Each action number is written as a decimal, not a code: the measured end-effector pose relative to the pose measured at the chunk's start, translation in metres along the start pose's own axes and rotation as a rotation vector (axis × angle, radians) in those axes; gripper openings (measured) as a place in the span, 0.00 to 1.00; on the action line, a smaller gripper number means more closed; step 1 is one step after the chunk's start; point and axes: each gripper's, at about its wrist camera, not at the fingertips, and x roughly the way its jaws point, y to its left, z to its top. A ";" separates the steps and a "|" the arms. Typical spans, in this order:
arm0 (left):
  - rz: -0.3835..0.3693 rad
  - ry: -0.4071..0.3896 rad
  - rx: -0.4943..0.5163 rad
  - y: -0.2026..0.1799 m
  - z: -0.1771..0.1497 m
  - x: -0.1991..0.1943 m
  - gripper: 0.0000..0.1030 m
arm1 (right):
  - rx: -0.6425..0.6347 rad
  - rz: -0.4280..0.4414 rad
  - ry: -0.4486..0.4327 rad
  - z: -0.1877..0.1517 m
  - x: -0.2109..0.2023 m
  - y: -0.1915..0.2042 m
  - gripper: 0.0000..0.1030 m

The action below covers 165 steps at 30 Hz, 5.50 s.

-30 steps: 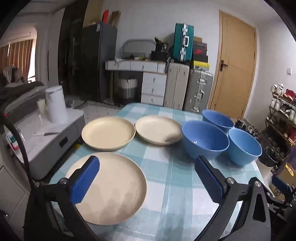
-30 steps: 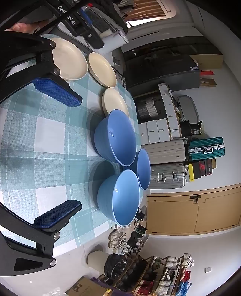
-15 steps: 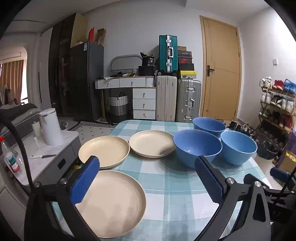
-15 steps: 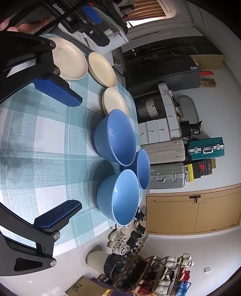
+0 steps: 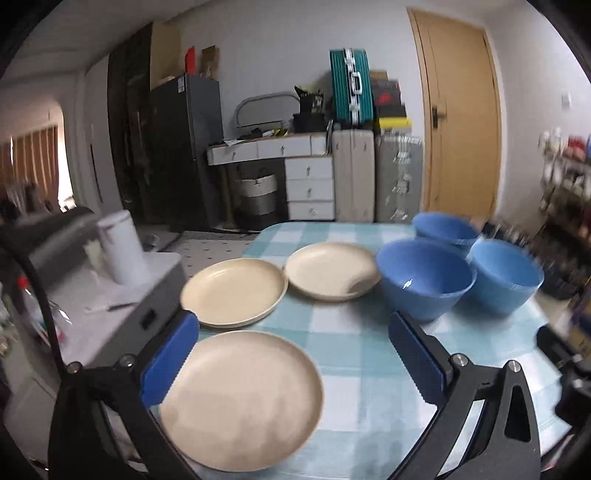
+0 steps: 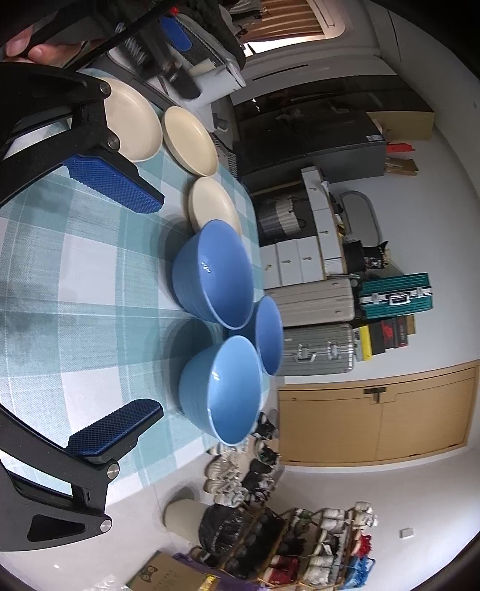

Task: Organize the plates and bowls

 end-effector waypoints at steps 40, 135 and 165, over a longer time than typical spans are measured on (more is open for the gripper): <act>-0.160 0.041 -0.075 0.071 0.023 0.002 1.00 | -0.135 0.098 -0.102 0.010 -0.018 0.043 1.00; -0.163 0.749 -0.266 0.235 -0.004 0.297 0.35 | -0.612 0.424 0.922 0.058 0.428 0.355 0.33; -0.196 0.797 -0.293 0.238 -0.006 0.300 0.27 | -0.374 0.370 0.924 0.049 0.394 0.310 0.16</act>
